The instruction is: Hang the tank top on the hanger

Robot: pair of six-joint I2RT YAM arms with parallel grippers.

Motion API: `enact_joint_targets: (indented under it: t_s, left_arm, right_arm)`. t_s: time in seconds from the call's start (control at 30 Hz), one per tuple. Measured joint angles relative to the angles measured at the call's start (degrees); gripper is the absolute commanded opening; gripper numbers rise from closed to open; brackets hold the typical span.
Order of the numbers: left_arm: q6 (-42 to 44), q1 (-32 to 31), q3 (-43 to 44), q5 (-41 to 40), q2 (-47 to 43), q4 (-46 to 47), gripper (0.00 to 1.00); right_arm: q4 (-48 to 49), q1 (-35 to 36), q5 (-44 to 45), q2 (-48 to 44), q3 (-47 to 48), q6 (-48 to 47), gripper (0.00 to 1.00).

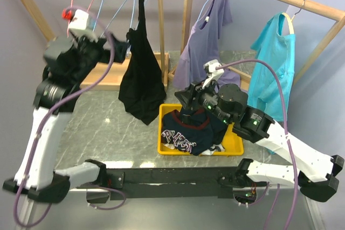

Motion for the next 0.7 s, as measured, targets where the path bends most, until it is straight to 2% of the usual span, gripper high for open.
enact_joint_targets:
  t_s: [0.17,0.37,0.43,0.47,0.6,0.7]
  left_arm:
    - [-3.72,0.00,-13.20,-0.31,-12.07,1.22,0.95]
    - [-9.73,0.00,-30.73,-2.36,-25.31,1.03,0.94]
    - [-12.00,0.00,-37.09,-3.21,-27.63,1.68,0.98]
    - [-14.25,0.00,-42.40,-3.78,-27.93,2.71,0.99]
    - [-20.00,0.00,-54.75,-5.09,-23.12,7.63,0.99]
    - [-24.17,-0.22,-59.58,-6.86,-12.87,12.41,0.99]
  right_arm:
    - [-0.04,0.00,0.00,-0.09,-2.49,0.17,0.61]
    - [-0.35,0.00,-0.07,-0.87,-4.87,0.37,0.69]
    - [-0.20,0.00,-0.13,-0.92,-5.01,0.46,0.72]
    - [0.09,0.00,-0.15,-1.09,-5.35,0.50,0.72]
    - [0.11,0.00,-0.28,-1.07,-5.55,0.90,0.74]
    - [0.13,0.00,-0.39,-1.03,-5.57,1.05,0.75]
